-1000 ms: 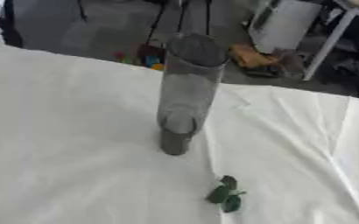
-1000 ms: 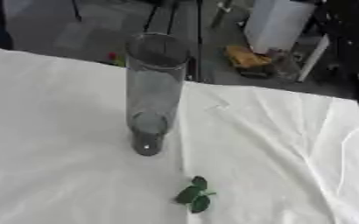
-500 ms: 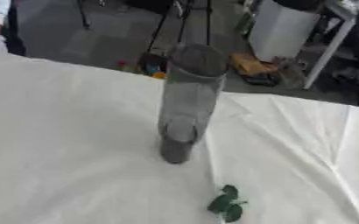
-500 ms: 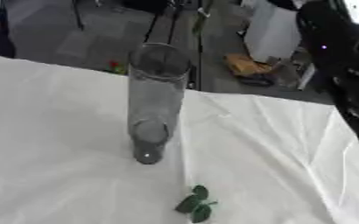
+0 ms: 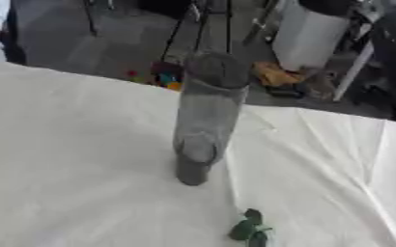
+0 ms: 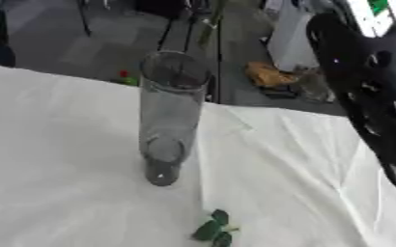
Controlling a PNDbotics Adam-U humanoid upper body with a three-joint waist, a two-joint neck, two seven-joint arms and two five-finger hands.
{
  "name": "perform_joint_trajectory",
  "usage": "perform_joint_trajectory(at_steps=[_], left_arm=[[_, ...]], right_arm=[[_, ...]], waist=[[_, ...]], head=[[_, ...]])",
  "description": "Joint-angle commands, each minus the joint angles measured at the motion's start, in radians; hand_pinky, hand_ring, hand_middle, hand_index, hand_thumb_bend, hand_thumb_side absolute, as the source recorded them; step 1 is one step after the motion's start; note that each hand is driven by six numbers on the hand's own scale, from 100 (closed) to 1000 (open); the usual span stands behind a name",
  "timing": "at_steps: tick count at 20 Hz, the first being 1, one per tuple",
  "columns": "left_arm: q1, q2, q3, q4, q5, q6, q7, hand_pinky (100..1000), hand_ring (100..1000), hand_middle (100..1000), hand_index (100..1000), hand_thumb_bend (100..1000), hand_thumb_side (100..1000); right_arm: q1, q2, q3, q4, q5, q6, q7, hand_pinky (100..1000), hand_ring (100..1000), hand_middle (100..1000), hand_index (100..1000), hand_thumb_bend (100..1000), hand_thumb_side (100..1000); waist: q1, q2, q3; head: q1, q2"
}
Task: Arrange flowers into the vase.
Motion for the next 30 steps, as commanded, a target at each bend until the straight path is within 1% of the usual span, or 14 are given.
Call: perform_joint_trajectory(at_steps=[1,9,18,24,30], left_arm=[[-0.019,0.016,0.0,-0.013,0.004,-0.002,-0.003,792,873,865,934,100,1000],[-0.027,0.011,0.001,-0.013,0.005,-0.004,-0.003,793,874,866,934,100,1000],[-0.034,0.006,0.003,-0.013,0.006,-0.007,-0.002,794,874,867,934,100,1000],[-0.037,0.002,0.003,-0.013,0.005,-0.008,-0.002,794,875,868,934,100,1000],[-0.039,-0.001,0.003,-0.013,0.005,-0.008,-0.002,795,876,869,935,100,1000]], right_arm=[[-0.027,-0.011,-0.001,-0.002,-0.008,0.001,0.002,100,100,100,100,100,1000],[-0.012,-0.008,0.008,-0.008,-0.003,0.004,-0.002,100,100,100,100,100,1000],[0.01,-0.008,0.024,-0.021,0.013,0.001,0.004,100,100,100,100,100,1000],[0.018,-0.008,0.03,-0.03,0.002,-0.005,0.004,100,100,100,100,100,1000],[0.019,-0.002,0.04,-0.034,-0.021,0.007,-0.004,100,100,100,100,100,1000]], waist=[[0.008,-0.017,0.003],[0.003,-0.004,0.015],[-0.004,0.016,0.028],[-0.006,0.029,0.034],[-0.01,0.04,0.037]], head=[[-0.005,-0.011],[-0.003,-0.025],[-0.008,-0.048],[-0.01,-0.059],[-0.01,-0.063]])
